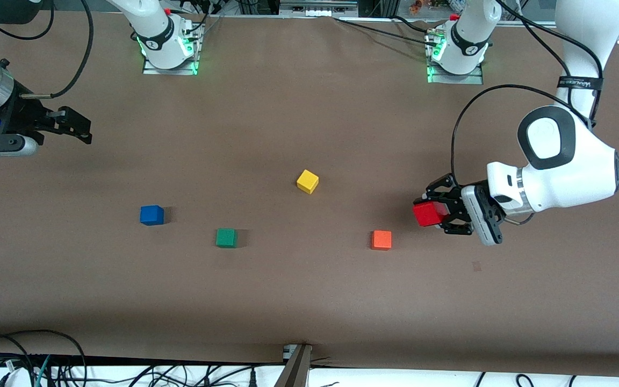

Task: Pass red block to right arm, stack on blue
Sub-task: 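Lift the red cube with the left gripper toward the table middle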

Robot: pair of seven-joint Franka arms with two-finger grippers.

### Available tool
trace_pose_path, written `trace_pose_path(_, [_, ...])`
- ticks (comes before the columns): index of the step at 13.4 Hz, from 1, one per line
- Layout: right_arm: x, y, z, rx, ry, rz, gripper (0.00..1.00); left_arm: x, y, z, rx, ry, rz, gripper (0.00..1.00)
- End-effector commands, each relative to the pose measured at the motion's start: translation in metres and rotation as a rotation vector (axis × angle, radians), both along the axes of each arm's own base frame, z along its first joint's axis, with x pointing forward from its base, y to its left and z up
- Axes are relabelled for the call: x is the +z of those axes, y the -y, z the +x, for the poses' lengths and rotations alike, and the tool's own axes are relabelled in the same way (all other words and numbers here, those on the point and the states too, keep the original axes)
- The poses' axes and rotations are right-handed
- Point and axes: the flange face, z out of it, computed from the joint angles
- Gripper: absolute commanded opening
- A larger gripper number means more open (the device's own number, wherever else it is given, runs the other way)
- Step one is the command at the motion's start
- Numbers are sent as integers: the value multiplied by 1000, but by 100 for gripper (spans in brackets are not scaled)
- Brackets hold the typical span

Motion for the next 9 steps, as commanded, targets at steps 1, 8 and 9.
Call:
trace_pose_path(1, [3, 0, 1, 6, 0, -16, 100, 9, 19, 2, -56, 60, -87, 13])
trace_pose_path(8, [3, 0, 1, 8, 0, -16, 100, 11, 91, -8, -163, 128, -274, 11])
trace_pose_path(9, [3, 0, 1, 8, 0, -16, 100, 12, 96, -10, -168, 131, -284, 10])
